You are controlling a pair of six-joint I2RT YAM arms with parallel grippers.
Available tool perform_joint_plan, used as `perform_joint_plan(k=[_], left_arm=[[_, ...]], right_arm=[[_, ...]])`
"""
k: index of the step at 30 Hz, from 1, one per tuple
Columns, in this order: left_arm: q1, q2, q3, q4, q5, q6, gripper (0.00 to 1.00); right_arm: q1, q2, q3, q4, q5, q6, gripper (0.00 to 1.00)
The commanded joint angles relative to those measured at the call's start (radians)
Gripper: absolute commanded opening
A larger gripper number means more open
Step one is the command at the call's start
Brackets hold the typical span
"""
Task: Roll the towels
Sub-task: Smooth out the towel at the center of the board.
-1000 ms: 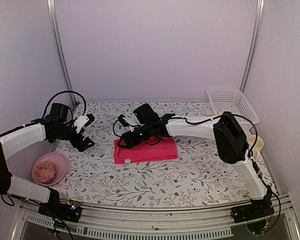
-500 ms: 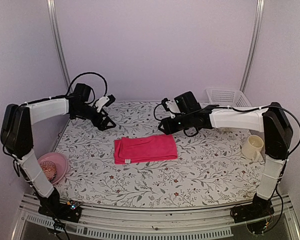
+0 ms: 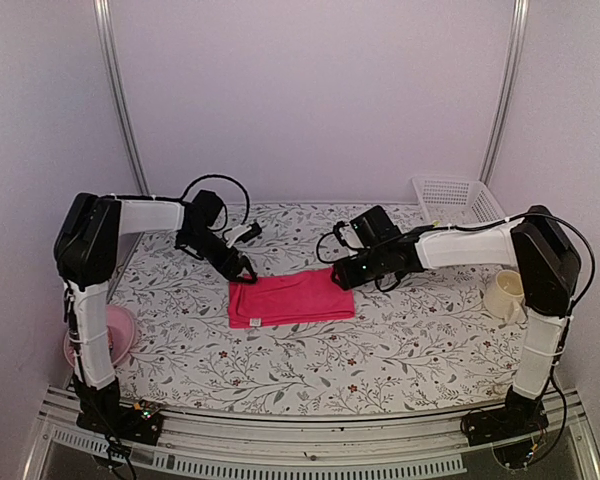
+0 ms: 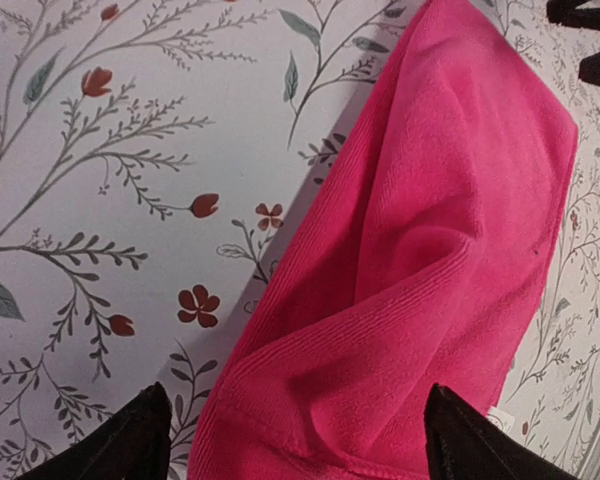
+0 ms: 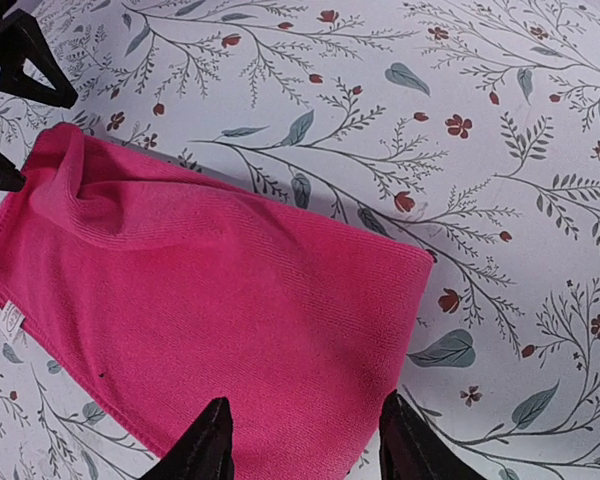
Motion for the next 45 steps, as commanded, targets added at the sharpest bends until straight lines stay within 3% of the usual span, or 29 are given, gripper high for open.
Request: perform_joint_plan(k=[1, 7, 15, 24, 33, 45], left_arm=[[0.003, 0.058, 0.055, -0.054, 0.017, -0.002, 0.86], [0.007, 0.096, 0.078, -0.063, 0.053, 0.008, 0.77], [0.038, 0.075, 0.068, -0.083, 0.112, 0.017, 0.50], [0.049, 0.078, 0.062, -0.096, 0.115, 0.020, 0.41], [0.049, 0.038, 0.025, -0.081, 0.092, 0.024, 0.02], [0.050, -0.135, -0.102, -0.042, 0.072, 0.032, 0.02]], right_arm=[[0.004, 0.029, -0.007, 0.009, 0.041, 0.008, 0.51], [-0.002, 0.044, -0.008, 0.007, 0.063, 0.007, 0.51], [-0.027, 0.061, -0.004, 0.005, 0.064, 0.015, 0.52], [-0.036, 0.065, 0.011, 0.005, 0.068, 0.020, 0.52], [-0.066, 0.125, 0.050, 0.000, 0.087, 0.031, 0.53], [-0.079, 0.166, 0.113, 0.000, 0.120, 0.047, 0.55]])
